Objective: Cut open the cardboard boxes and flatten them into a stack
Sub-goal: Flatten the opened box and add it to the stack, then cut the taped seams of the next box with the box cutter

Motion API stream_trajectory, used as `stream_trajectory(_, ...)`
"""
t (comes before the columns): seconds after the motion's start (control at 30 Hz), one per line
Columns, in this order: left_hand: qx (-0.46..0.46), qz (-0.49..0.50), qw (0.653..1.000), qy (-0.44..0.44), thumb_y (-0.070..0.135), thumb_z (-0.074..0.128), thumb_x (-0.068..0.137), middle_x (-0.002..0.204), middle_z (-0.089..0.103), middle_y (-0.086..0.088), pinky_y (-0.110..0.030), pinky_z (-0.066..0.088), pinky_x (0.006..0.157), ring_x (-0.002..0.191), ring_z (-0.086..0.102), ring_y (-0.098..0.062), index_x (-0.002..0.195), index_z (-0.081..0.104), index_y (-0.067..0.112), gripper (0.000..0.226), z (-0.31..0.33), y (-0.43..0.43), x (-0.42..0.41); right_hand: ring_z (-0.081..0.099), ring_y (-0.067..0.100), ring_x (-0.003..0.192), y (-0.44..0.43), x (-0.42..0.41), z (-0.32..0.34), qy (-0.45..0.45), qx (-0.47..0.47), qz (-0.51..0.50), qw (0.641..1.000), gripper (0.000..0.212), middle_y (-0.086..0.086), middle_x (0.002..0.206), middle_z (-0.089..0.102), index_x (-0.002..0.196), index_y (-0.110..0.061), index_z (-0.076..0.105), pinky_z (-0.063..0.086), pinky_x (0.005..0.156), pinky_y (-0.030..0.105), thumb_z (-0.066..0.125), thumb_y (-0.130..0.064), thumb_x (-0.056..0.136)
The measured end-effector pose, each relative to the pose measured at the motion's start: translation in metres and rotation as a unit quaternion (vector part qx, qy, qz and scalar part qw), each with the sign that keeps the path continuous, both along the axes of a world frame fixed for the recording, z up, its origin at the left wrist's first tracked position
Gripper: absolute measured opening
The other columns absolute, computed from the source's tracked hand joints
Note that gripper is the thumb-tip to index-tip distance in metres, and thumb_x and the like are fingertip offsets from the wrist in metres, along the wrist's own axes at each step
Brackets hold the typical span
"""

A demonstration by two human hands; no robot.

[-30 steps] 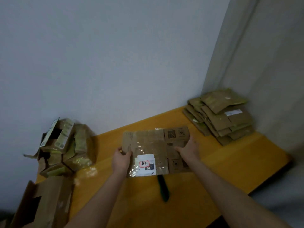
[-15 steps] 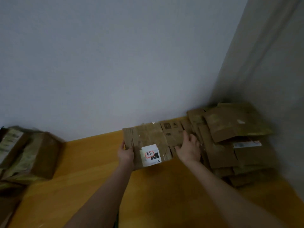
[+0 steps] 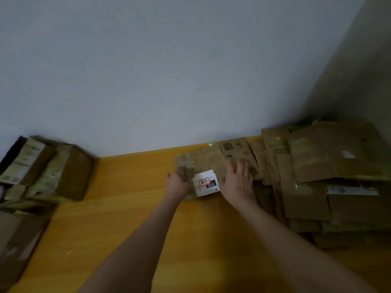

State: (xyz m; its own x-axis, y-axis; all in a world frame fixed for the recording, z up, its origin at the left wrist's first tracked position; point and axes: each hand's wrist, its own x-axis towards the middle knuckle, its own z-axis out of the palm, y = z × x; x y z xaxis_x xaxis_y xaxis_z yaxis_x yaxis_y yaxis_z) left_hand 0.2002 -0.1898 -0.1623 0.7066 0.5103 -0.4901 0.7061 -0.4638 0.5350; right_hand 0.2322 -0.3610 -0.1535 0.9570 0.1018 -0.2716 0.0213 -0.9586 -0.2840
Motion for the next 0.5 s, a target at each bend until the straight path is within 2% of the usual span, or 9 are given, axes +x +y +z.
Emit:
stream_trajectory(0.1, 0.082, -0.106, 0.991, 0.012, 0.015, 0.056, 0.094, 0.159, 0.010, -0.015, -0.041, 0.037, 0.107, 0.142, 0.028, -0.033, 0.150, 0.024, 0.013, 0.065, 0.012, 0.011, -0.017, -0.001, 0.035, 0.147, 0.020, -0.005, 0.012, -0.004, 0.006, 0.021, 1.000, 0.076, 0.012, 0.159, 0.005, 0.152, -0.021, 0.012, 0.010, 0.119, 0.046, 0.056, -0.039, 0.092)
stream_trajectory(0.2, 0.128, -0.162, 0.978, 0.016, 0.020, 0.054, 0.096, 0.160, 0.008, -0.012, -0.042, 0.042, 0.104, 0.139, 0.034, -0.033, 0.152, 0.022, 0.016, 0.065, 0.020, 0.025, -0.036, -0.003, 0.034, 0.147, 0.049, -0.017, 0.021, -0.004, 0.015, 0.035, 0.999, 0.073, 0.009, 0.160, 0.002, 0.152, -0.023, 0.013, 0.011, 0.118, 0.045, 0.055, -0.037, 0.093)
stream_trajectory(0.33, 0.132, -0.189, 0.973, 0.017, 0.022, 0.055, 0.096, 0.159, 0.008, -0.010, -0.042, 0.045, 0.100, 0.134, 0.040, -0.031, 0.152, 0.022, 0.018, 0.064, 0.030, 0.065, -0.066, 0.000, 0.033, 0.147, 0.103, -0.046, 0.026, -0.014, 0.029, 0.051, 0.998, 0.069, 0.007, 0.159, 0.004, 0.152, -0.024, 0.013, 0.014, 0.117, 0.045, 0.051, -0.033, 0.095)
stream_trajectory(0.5, 0.120, -0.202, 0.969, -0.072, 0.014, 0.050, 0.095, 0.154, 0.023, -0.010, -0.038, 0.037, 0.105, 0.136, 0.036, -0.027, 0.147, 0.034, 0.014, 0.054, 0.043, 0.153, -0.105, 0.001, 0.030, 0.147, 0.200, -0.086, 0.032, -0.019, 0.049, 0.059, 0.997, 0.065, 0.007, 0.159, 0.006, 0.151, -0.023, 0.016, 0.016, 0.118, 0.040, 0.049, -0.035, 0.096)
